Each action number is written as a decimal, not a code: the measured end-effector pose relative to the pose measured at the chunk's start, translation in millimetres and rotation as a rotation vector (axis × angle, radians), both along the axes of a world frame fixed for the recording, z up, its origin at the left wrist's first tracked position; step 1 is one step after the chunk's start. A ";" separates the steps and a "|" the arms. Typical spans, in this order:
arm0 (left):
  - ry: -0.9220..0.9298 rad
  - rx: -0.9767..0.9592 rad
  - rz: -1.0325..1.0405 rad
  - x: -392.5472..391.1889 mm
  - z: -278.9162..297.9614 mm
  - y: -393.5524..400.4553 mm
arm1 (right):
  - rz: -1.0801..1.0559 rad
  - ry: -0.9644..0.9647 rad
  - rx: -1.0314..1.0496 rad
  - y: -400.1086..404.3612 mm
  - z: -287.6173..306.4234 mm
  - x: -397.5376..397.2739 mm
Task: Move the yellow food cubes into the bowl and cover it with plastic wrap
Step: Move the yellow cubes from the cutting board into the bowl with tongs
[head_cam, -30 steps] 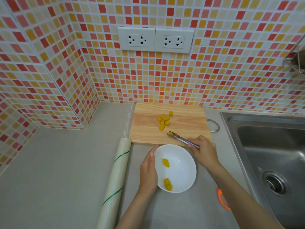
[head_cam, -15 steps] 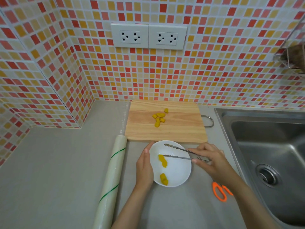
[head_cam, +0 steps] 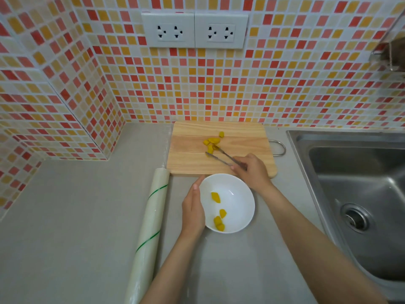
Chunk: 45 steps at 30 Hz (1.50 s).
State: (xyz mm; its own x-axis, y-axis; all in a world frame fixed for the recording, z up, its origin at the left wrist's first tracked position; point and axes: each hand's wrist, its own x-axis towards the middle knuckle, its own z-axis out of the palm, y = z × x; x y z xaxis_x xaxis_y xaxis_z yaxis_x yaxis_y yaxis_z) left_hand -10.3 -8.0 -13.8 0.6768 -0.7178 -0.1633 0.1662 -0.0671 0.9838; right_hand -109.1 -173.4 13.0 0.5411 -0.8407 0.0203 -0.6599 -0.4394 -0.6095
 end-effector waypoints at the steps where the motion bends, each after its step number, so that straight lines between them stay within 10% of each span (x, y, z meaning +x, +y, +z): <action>1: 0.000 0.006 0.002 -0.1 -0.3 -0.2 | -0.013 0.020 -0.006 -3.7 -2.0 6.5; 21: 0.015 -0.019 0.009 -2.1 4.5 1.4 | 0.019 -0.334 0.049 35.1 11.2 -39.7; 45: 0.002 -0.004 0.014 -3.1 -0.1 0.3 | -0.158 -0.012 -0.024 -4.5 -8.6 -5.9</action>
State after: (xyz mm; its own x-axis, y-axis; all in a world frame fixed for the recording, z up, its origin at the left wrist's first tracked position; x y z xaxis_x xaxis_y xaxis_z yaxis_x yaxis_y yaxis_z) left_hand -13.4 -7.7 -13.9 0.6866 -0.7088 -0.1620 0.1690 -0.0611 0.9837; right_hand -115.0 -178.0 4.4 0.4015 -0.9146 0.0469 -0.7144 -0.3448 -0.6088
